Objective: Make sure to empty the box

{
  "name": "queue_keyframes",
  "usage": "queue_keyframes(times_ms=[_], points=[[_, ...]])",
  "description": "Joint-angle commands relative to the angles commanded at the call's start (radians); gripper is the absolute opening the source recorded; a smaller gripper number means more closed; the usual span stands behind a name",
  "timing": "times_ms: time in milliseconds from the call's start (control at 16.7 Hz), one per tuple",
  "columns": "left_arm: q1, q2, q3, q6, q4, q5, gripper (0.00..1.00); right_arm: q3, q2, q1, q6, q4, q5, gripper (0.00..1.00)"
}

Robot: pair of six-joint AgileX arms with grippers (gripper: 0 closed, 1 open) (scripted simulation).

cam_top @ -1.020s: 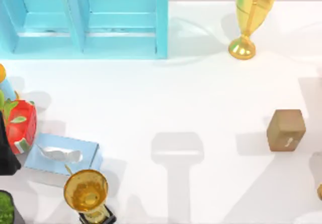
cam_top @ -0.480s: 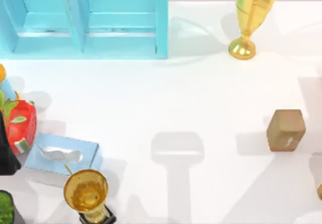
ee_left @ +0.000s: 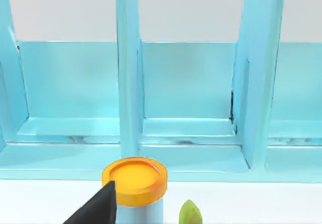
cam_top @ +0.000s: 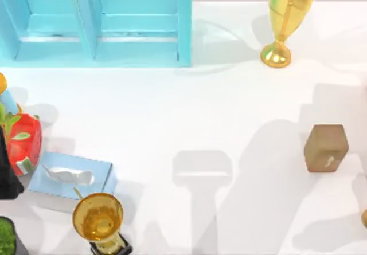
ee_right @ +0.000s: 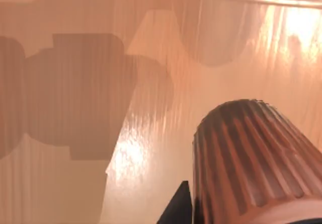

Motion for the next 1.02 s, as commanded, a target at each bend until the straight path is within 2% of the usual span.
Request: queue_keyframes(times_ms=[420, 840, 1020], points=[[0.0, 0.0, 0.0, 0.0, 0.0, 0.0, 1.0, 0.205, -0.02, -0.084, -0.012, -0.331, -0.006, 0.0], [0.0, 0.0, 0.0, 0.0, 0.0, 0.0, 1.0, 0.212, -0.018, -0.097, -0.009, -0.356, -0.009, 0.0], [0.0, 0.0, 0.0, 0.0, 0.0, 0.0, 1.0, 0.161, -0.034, -0.032, 0.056, -0.324, -0.01, 0.0]])
